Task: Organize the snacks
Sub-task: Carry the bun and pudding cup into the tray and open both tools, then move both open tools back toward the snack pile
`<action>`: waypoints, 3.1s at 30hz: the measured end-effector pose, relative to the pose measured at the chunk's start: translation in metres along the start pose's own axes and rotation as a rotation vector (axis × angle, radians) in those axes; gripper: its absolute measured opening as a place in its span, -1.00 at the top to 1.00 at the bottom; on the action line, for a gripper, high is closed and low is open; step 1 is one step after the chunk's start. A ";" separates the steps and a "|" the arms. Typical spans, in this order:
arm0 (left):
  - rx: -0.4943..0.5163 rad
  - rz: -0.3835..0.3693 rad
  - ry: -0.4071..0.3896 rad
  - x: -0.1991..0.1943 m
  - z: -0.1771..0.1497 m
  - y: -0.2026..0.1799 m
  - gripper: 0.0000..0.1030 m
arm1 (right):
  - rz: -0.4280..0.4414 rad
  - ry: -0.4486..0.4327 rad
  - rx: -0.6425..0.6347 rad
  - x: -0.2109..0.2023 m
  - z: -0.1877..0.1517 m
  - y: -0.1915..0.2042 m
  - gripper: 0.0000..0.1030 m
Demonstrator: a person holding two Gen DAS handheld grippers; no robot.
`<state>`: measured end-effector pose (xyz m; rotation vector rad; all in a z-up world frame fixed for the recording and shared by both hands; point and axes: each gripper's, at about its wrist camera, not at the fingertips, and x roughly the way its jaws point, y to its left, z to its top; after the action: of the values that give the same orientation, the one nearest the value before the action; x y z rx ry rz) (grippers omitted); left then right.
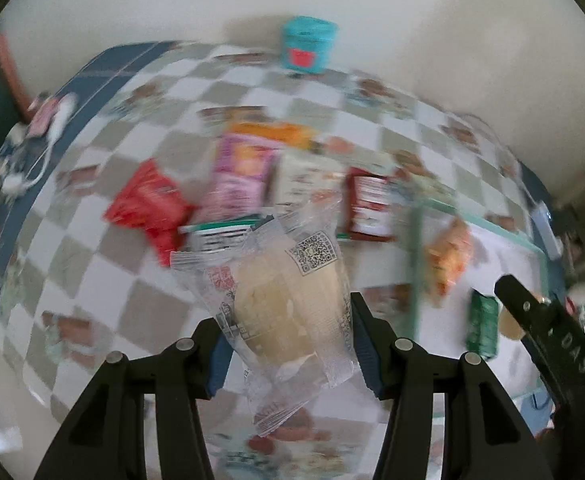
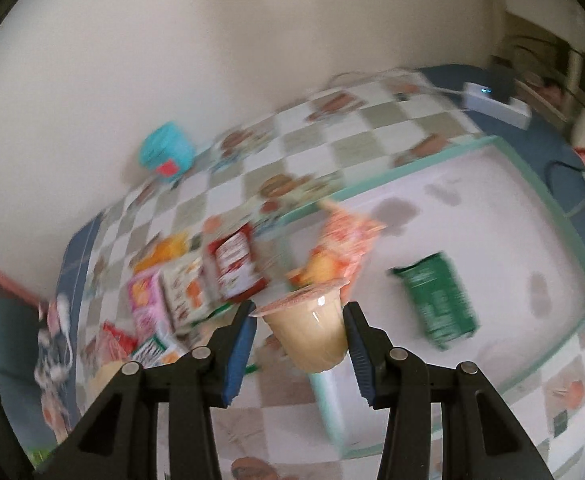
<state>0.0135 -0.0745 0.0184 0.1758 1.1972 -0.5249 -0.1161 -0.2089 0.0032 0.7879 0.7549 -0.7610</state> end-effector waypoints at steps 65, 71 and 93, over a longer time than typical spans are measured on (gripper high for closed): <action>-0.341 0.094 0.043 0.026 0.022 0.103 -0.77 | -0.084 0.093 0.001 0.036 0.005 -0.050 -0.80; -0.318 0.117 0.027 0.024 0.025 0.108 -0.77 | -0.068 0.104 -0.047 0.041 -0.002 -0.035 -1.00; -0.371 0.103 0.012 0.020 0.032 0.147 -0.77 | -0.011 0.130 -0.185 0.047 -0.022 0.013 -1.00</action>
<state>0.1158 0.0342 -0.0093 -0.0770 1.2690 -0.2057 -0.0883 -0.1990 -0.0413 0.6707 0.9326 -0.6439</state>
